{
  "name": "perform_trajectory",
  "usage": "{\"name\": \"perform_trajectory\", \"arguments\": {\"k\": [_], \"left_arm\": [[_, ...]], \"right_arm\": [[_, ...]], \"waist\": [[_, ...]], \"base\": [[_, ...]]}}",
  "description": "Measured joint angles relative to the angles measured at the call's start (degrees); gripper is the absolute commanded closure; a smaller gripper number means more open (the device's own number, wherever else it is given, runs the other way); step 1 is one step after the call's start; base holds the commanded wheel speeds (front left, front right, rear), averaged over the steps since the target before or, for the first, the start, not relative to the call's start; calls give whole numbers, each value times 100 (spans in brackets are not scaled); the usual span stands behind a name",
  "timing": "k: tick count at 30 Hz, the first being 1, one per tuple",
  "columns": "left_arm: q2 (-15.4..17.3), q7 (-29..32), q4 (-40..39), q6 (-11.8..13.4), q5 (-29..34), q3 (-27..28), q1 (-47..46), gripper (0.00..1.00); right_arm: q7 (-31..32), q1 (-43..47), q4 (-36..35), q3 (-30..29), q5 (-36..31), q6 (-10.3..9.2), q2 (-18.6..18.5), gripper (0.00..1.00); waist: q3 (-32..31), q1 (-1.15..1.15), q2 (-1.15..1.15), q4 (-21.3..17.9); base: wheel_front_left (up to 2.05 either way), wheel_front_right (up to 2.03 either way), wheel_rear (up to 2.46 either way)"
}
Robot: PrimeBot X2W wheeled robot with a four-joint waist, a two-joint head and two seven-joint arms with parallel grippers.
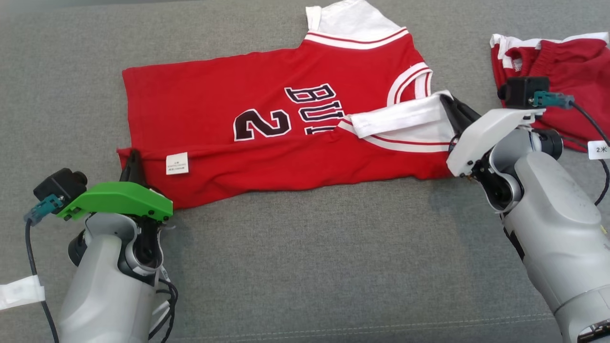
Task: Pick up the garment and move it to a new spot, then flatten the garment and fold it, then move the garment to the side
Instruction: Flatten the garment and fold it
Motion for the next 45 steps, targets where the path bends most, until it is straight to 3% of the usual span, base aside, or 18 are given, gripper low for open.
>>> {"name": "perform_trajectory", "arguments": {"k": [1,2,3,14,21,31,45], "left_arm": [[-2,-49,41,0,0,9,-51,61],[-4,-71,74,0,1,12,-103,26],[-9,-116,93,0,1,29,-148,0],[-8,-323,124,-14,-3,159,-303,0],[-13,-376,98,-235,-181,229,109,0],[-53,-357,126,-457,-637,238,931,0],[-70,36,-92,-464,-1268,114,1389,0]], "right_arm": [[-45,-63,40,-15,0,0,24,41],[-71,-119,67,-26,0,7,44,0],[-105,-171,96,-31,1,8,70,0],[-407,-320,394,-32,97,15,143,0],[-850,-240,392,-101,187,19,167,0],[-1359,566,471,-367,727,65,465,0],[-1408,1254,552,-502,1326,66,701,0]], "waist": [[32,0,0,21],[58,0,0,43],[78,0,0,62],[28,0,0,91],[-127,0,0,60],[-432,-1,0,-6],[-663,-1,0,-100]], "base": [[0,0,0],[0,0,0],[0,0,0],[0,0,0],[0,0,0],[0,0,0],[0,0,0]]}}
